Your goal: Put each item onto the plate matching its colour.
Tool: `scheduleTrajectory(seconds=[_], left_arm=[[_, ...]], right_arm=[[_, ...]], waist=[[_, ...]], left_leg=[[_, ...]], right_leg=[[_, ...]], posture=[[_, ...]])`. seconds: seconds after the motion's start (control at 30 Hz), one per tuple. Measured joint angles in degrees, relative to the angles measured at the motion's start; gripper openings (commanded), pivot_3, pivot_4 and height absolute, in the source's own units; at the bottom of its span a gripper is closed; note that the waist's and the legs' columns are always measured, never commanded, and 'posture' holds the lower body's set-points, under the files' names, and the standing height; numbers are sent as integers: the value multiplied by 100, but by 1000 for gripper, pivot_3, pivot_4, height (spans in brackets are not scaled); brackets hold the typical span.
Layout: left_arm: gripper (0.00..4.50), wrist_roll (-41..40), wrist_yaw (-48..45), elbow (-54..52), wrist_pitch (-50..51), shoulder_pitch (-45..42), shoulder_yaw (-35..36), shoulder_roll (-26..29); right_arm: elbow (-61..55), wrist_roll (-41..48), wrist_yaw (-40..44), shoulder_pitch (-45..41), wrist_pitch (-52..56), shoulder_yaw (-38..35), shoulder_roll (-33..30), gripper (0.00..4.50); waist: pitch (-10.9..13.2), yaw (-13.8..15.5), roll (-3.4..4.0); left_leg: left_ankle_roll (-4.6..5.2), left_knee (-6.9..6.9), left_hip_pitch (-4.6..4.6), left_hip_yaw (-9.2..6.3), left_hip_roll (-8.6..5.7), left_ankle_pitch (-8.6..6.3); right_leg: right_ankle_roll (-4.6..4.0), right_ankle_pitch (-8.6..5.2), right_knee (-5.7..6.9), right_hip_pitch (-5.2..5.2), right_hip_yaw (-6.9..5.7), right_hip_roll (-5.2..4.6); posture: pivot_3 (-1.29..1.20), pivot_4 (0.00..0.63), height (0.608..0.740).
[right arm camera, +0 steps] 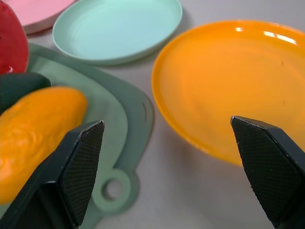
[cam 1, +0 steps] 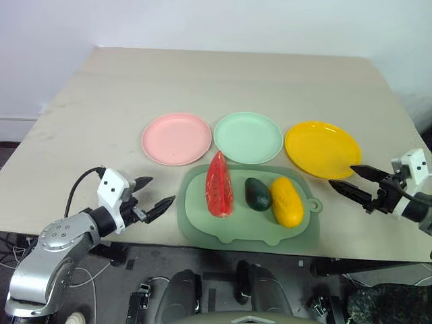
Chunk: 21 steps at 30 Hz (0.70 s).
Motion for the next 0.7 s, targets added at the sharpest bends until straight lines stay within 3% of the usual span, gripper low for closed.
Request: scheduleTrajectory(seconds=[0.2, 0.37, 0.7], left_arm=[[4442, 8, 213, -140, -5, 99, 24, -95], [4442, -1, 250, -181, -4, 118, 30, -94], [4442, 63, -15, 428, -102, -356, -56, 16]], right_arm=[[230, -145, 5, -545, -119, 442, 24, 4500], [234, -29, -166, -761, 15, 301, 29, 4500], [-1541, 932, -853, 183, 1174, -368, 85, 4500]], waist=[[0, 12, 0], [0, 11, 0], [-1, 13, 1]], left_leg=[[0, 0, -2, -2, -2, 0], [0, 0, -6, -1, -2, 0], [0, 0, -8, -4, 0, 0]], right_leg=[[0, 0, -1, 0, 0, -1], [0, 1, -1, -3, 0, 0], [1, 1, 0, -4, -2, 0]], posture=[[0, 150, 740], [0, 150, 740], [0, 150, 740]])
